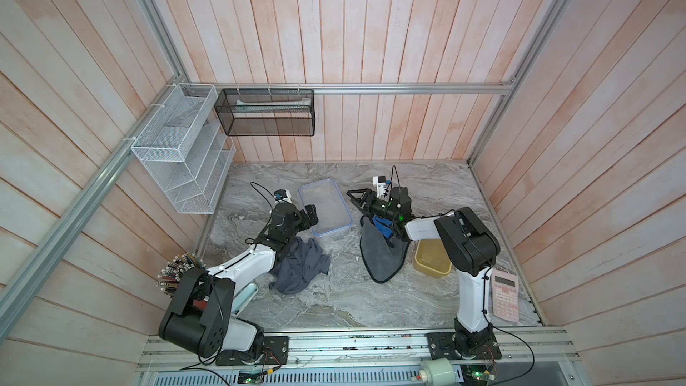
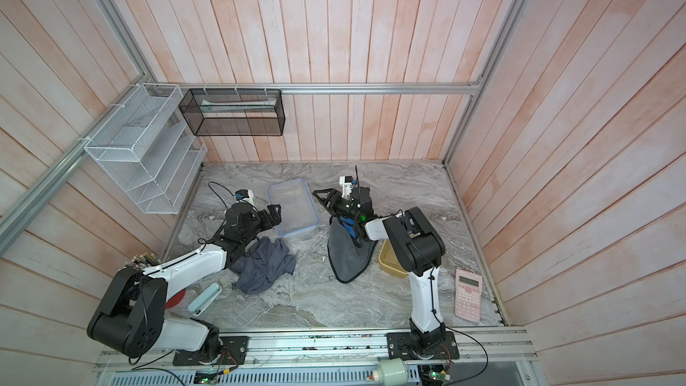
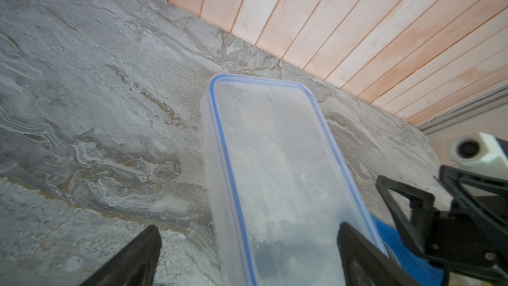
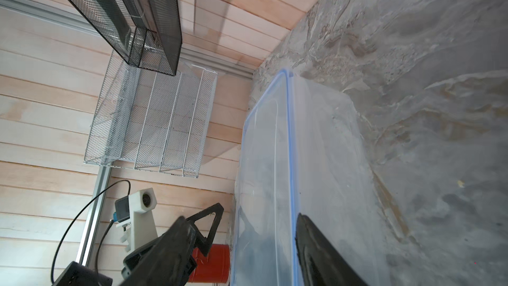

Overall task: Wipe the insides of the lunch boxes
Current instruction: Adjust the lunch box at the center of the board.

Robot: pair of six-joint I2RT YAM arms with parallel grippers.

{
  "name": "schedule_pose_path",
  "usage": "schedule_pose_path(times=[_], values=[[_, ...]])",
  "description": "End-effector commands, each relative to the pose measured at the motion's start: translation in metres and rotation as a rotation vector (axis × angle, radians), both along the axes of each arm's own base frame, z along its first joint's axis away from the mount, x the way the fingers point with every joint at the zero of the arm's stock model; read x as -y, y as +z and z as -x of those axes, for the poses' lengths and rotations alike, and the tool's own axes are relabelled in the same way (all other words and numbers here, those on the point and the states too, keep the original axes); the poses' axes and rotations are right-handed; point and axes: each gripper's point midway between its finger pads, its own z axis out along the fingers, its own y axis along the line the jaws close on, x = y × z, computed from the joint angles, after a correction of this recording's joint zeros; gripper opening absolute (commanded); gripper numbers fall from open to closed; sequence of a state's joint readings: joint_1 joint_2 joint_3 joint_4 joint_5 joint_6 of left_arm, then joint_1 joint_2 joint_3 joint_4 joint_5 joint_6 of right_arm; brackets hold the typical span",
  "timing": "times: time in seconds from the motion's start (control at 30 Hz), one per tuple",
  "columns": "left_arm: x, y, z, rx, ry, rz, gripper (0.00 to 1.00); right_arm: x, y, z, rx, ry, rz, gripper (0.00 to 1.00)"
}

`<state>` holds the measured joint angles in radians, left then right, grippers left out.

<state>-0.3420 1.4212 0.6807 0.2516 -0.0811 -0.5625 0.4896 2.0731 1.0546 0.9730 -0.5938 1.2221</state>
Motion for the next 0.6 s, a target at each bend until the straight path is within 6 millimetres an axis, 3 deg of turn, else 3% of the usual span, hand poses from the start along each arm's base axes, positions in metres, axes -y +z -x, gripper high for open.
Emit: schedule_pose_path(times=[0.0,0.27,0.57], values=[[0.005,0.002,-0.004,-0.004,-0.016,0.023,1.00,-0.011,-0.002,0.003,-0.023,0.032,-0.018,0.64],[0.010,-0.003,-0.002,-0.021,-0.036,0.054,1.00,-0.023,-0.022,0.010,-0.077,0.054,-0.008,0.64],[0.016,-0.012,-0.006,-0.042,-0.046,0.082,1.00,-0.034,-0.022,0.012,-0.085,0.072,-0.023,0.63]])
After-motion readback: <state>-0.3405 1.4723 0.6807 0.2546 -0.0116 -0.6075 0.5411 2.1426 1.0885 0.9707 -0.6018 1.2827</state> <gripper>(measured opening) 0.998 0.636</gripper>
